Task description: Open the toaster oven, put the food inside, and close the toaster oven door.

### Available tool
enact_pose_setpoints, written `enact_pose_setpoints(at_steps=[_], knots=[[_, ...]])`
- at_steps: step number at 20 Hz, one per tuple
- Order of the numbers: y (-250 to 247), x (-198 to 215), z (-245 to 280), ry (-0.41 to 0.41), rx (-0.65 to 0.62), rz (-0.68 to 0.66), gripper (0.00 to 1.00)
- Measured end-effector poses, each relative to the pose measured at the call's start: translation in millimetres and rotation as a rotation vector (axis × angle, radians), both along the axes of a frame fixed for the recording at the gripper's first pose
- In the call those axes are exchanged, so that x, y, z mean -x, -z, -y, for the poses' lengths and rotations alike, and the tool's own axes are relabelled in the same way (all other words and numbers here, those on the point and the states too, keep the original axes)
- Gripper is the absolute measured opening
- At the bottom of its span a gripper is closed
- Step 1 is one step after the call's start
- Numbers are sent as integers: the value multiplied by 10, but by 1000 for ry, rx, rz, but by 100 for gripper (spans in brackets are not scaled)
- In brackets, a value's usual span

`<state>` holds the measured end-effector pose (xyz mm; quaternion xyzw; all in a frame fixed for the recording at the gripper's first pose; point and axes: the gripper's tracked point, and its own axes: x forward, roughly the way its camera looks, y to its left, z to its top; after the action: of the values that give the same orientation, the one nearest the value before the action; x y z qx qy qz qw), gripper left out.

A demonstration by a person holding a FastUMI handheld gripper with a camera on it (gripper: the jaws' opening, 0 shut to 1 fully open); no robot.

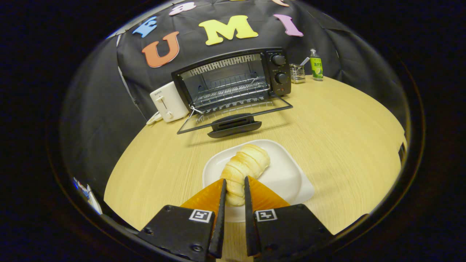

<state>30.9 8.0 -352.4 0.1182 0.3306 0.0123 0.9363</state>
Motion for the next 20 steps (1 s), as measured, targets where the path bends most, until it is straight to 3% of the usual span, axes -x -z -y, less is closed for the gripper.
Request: enact_pose_setpoints(at_steps=[10,20], knots=[[-739,-74,33,-13,-133,130,25],[-1377,-878,-10,-25,-218,208,25]])
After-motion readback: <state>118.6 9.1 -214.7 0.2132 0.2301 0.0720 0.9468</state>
